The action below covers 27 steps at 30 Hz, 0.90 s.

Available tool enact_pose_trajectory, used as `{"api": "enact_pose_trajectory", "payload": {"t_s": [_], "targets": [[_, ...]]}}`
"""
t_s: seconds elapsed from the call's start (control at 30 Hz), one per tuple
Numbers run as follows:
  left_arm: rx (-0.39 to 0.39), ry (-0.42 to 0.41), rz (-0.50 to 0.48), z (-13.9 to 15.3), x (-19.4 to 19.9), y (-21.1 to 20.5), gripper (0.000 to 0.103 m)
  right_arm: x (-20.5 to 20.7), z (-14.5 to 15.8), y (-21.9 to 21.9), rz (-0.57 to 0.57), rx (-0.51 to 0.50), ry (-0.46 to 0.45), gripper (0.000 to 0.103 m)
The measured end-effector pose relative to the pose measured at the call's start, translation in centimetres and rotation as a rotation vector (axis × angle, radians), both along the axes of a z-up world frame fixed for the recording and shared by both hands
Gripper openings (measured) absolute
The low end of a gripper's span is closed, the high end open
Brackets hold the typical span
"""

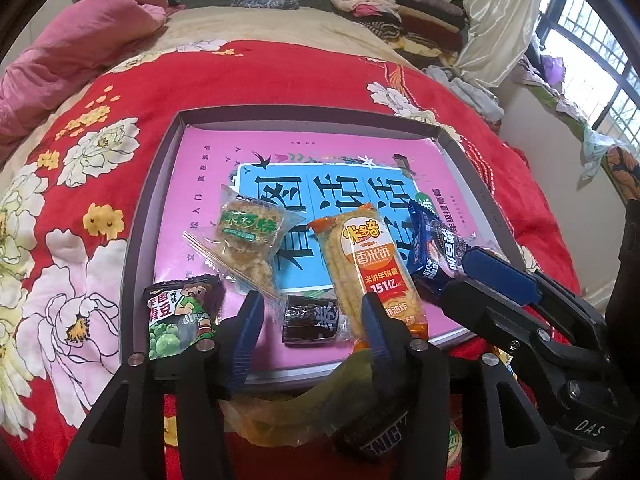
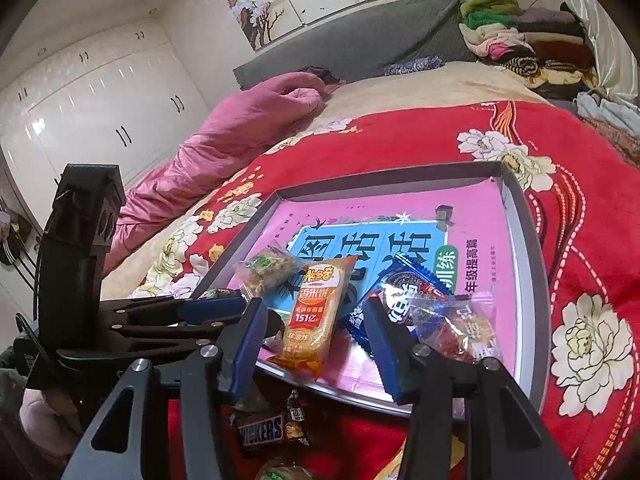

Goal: Organize snacks
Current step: 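Lower the chocolate onto the pink book and open left gripper while right releases the rice-cracker bag beside it, then withdraw both grippers from the tray toward the remaining snacks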

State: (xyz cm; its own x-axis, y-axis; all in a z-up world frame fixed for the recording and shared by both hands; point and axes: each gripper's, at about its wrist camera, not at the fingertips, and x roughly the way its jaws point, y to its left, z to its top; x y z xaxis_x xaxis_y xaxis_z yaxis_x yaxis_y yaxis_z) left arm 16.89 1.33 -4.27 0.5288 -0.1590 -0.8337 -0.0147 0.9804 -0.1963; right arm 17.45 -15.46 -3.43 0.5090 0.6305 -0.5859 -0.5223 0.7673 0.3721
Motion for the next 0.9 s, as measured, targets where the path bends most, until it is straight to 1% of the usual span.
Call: {"api": "enact_pose_trajectory", "payload": {"t_s": [0.13,0.47,0.6,0.9], "targets": [[-0.012,0.001,0.005,0.1,-0.1,0.1,0.059,-0.1,0.1,0.0,-0.001,-0.01,-0.01,0.052],[0.007,-0.016,0.0,0.7,-0.5,-0.1,0.061,-0.1,0.3,-0.3,-0.01,-0.011,-0.021,0.054],[0.016,-0.027,0.001,0.9,-0.7,-0.1,0.07,0.0,0.5,-0.4,-0.014,-0.011,-0.026,0.055],[0.023,-0.05,0.004,1.5,-1.1,0.0,0.074,-0.2,0.7,-0.4,-0.017,-0.012,-0.031,0.055]]}}
